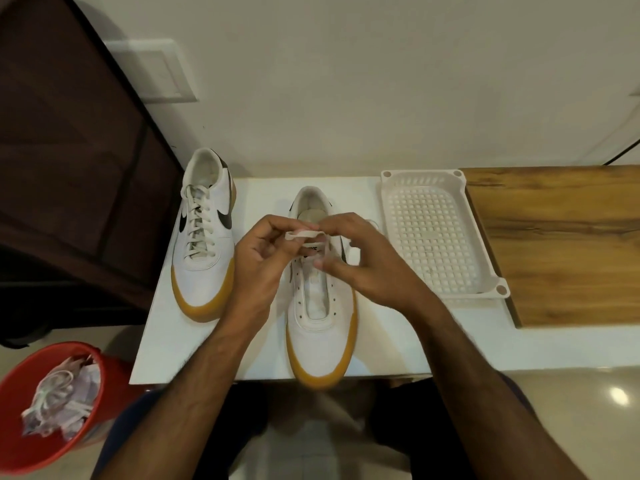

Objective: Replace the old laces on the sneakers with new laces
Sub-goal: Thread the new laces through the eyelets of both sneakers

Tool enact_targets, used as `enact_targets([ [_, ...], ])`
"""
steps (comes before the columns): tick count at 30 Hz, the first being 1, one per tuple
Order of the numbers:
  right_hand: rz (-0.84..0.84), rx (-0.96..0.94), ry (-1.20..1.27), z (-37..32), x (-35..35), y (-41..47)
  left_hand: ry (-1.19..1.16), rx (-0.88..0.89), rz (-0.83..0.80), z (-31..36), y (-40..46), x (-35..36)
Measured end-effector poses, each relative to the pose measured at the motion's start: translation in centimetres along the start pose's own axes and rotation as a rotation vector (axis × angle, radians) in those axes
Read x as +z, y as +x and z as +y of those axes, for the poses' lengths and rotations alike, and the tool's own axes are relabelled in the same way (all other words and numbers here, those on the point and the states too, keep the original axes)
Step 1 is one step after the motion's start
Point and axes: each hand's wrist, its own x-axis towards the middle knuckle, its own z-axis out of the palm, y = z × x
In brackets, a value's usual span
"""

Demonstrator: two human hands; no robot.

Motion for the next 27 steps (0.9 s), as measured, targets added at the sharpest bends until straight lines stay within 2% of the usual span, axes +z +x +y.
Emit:
enact_targets([
  [1,-0.040,-0.010,-0.036,0.2,0.4,0.1,-0.008,0.011,-0.006,0.0,0.0,-0.1],
  [3,-0.010,0.030,-0.055,0.6,0.5,0.4,-0.020,0.017,0.009,0.2,-0.1,-0.2],
  [6,0.057,0.119,0.060,1.2,-0.6,0.4,-0.026,0.028,0.042,0.5,0.0,-0.4],
  [11,0.193,0.152,0.324,1.8,-2.8,0.1,-0.014,0.025,0.082,-0.2,0.4,-0.7],
  [18,0.448,0.213,0.480,2.5,-4.0,0.0,0.265,0.189,-0.173,-0.5,-0.2,-0.5],
  [20,0.486,0.224,0.740,2.1,-4.1,0.0,0.377,0.237,-0.248,-0.8,-0.4,-0.4],
  [24,0.503,0.264,1.536,0.5,-3.6,0.2,0.571,0.282,-0.408,-0.8,-1.0,0.2],
  [27,0.439,0.211,1.800,0.2,-4.2,0.2,0.672,0.325,-0.404,-1.1,-1.0,0.0],
])
